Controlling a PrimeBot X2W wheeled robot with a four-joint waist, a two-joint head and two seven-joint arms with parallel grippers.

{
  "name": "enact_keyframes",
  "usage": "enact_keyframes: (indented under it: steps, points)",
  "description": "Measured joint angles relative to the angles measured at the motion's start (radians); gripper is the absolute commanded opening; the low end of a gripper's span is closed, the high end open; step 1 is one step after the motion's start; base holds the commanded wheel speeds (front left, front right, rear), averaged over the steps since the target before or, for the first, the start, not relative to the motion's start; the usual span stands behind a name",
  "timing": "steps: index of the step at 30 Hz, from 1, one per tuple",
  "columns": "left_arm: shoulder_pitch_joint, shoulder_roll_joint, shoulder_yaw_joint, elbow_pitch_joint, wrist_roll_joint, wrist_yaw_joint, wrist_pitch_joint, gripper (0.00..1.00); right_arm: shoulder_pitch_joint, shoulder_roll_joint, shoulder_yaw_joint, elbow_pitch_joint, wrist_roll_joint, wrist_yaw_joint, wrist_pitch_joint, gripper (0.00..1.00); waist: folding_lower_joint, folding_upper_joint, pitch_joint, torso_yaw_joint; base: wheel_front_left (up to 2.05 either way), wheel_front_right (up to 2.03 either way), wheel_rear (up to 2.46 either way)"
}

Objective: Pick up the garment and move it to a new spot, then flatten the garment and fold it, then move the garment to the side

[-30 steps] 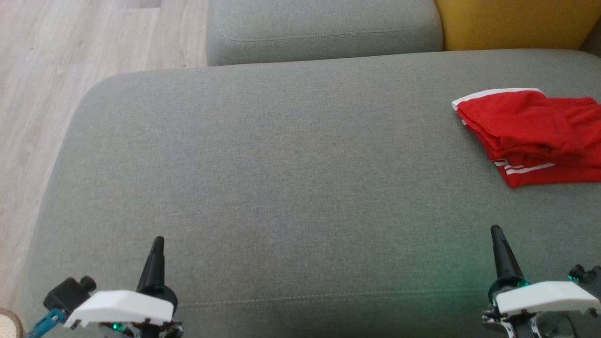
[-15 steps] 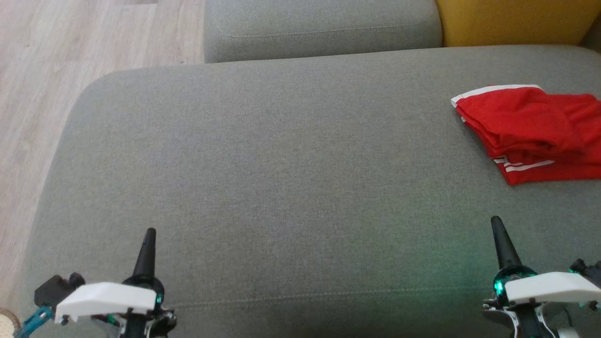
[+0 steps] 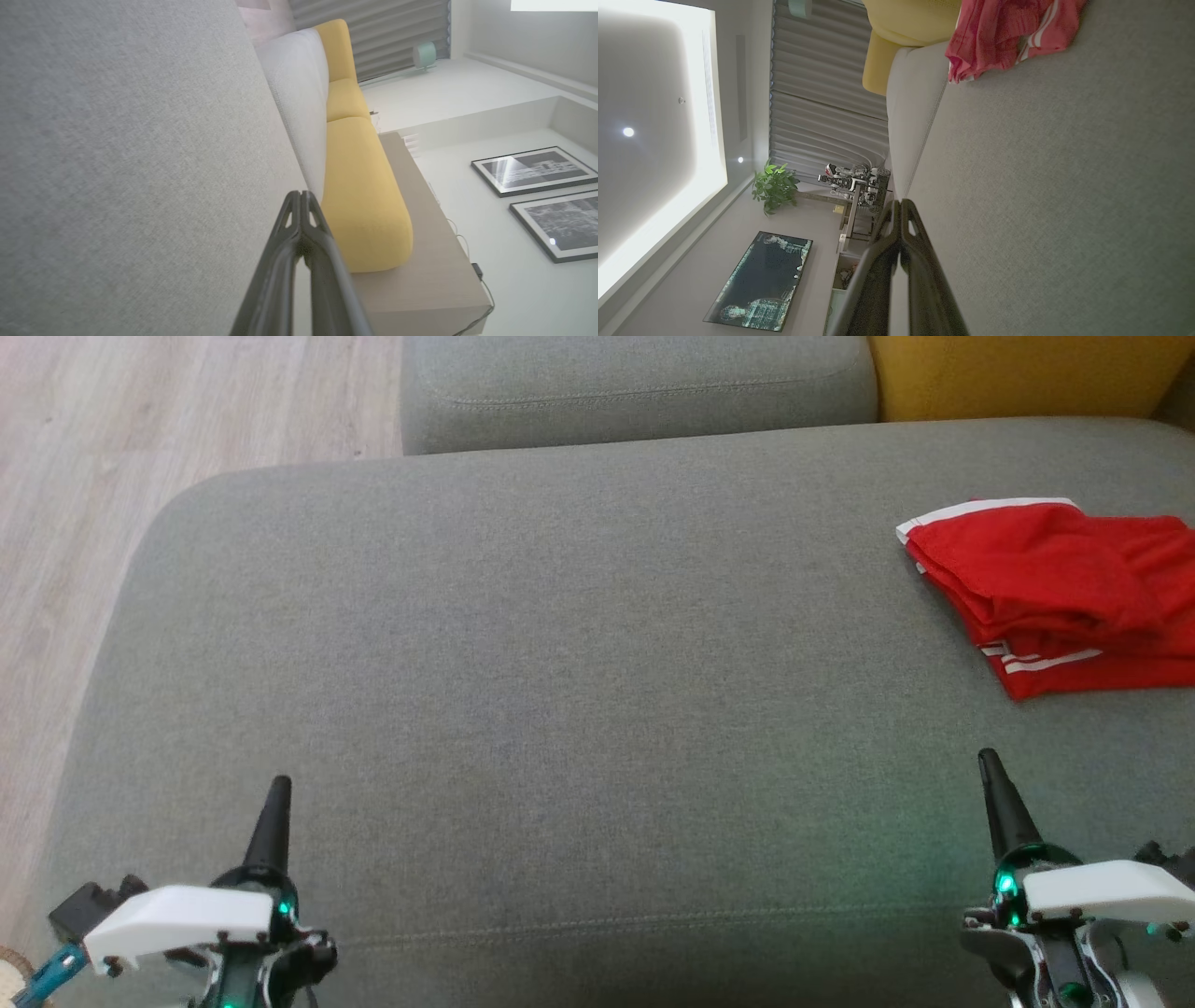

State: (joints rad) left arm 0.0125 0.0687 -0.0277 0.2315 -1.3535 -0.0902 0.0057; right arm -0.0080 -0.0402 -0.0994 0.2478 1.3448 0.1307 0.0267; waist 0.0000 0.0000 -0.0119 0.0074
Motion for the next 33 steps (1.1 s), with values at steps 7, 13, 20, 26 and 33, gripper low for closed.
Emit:
enact_keyframes:
  steps: [7, 13, 20, 26, 33]
  points:
    - [-0.019, 0.000, 0.014, 0.009, -0.083, -0.015, 0.020, 0.00, -0.004, 0.000, -0.004, 0.007, 0.078, 0.000, 0.021, 0.00, 0.0000, 0.0000, 0.004, -0.002, 0.00, 0.00, 0.00]
    - [-0.024, -0.001, 0.034, 0.022, -0.156, -0.017, 0.038, 0.00, -0.015, -0.001, -0.010, 0.016, 0.147, 0.000, 0.037, 0.00, 0.0000, 0.0000, 0.008, -0.004, 0.00, 0.00, 0.00]
    - [-0.051, -0.001, 0.047, 0.031, -0.239, -0.028, 0.057, 0.00, -0.039, -0.001, -0.016, 0.023, 0.226, 0.000, 0.054, 0.00, 0.0000, 0.0000, 0.013, -0.006, 0.00, 0.00, 0.00]
    - [-0.063, -0.002, 0.066, 0.038, -0.286, -0.033, 0.069, 0.00, -0.045, -0.002, -0.020, 0.029, 0.271, 0.000, 0.063, 0.00, 0.0000, 0.0000, 0.015, -0.007, 0.00, 0.00, 0.00]
    - [-0.063, -0.004, 0.069, 0.038, -0.286, -0.033, 0.072, 0.00, -0.045, -0.002, -0.021, 0.029, 0.274, 0.000, 0.065, 0.00, 0.0000, 0.0000, 0.015, -0.007, 0.00, 0.00, 0.00]
